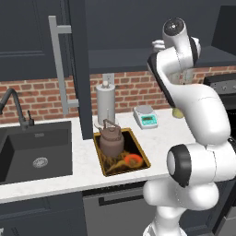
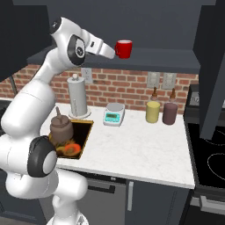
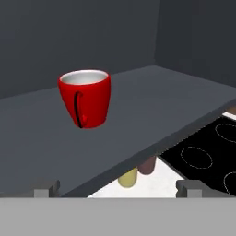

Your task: Pick the kettle from the counter and place it on the tray. Then pick the mug from the cabinet and place it on the tray. Then close the cabinet doors.

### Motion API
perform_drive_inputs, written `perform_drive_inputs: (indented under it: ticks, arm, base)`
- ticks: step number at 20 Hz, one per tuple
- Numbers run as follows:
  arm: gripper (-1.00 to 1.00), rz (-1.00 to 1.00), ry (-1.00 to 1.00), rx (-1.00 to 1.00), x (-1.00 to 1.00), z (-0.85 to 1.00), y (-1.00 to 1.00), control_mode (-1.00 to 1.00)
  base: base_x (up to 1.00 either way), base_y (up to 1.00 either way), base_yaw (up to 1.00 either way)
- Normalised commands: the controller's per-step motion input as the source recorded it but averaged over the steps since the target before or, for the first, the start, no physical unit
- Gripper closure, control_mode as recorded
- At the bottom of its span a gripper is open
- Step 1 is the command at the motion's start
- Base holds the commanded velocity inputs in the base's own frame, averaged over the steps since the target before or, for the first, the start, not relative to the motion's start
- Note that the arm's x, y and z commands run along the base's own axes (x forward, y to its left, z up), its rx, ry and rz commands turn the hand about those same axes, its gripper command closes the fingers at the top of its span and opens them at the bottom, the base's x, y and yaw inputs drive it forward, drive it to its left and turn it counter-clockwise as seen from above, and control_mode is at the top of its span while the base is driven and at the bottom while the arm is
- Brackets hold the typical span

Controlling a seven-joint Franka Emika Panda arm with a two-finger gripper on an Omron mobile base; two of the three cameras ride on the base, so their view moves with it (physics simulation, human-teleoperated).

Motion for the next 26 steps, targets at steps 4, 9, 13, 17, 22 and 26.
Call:
perform_drive_inputs:
  ticks: [4,9,13,17,22,26]
  arm:
    - [-1.0,-0.08,0.0,0.0,0.38,0.0,-0.03,-1.0]
    - [-1.0,-0.09,0.0,0.0,0.35,0.12,0.0,-1.0]
    - [-1.0,-0.05,0.0,0.0,0.31,0.02,0.0,-1.0]
    - [-1.0,-0.05,0.0,0.0,0.36,0.0,-0.04,-1.0]
    - [-1.0,-0.06,0.0,0.0,0.3,0.0,-0.07,-1.0]
    - [-1.0,-0.02,0.0,0.0,0.31,0.0,-0.09,-1.0]
  base:
    - [0.0,0.0,0.0]
    - [0.0,0.0,0.0]
    - [0.0,0.0,0.0]
    - [0.0,0.0,0.0]
    - [0.0,0.0,0.0]
    - [0.0,0.0,0.0]
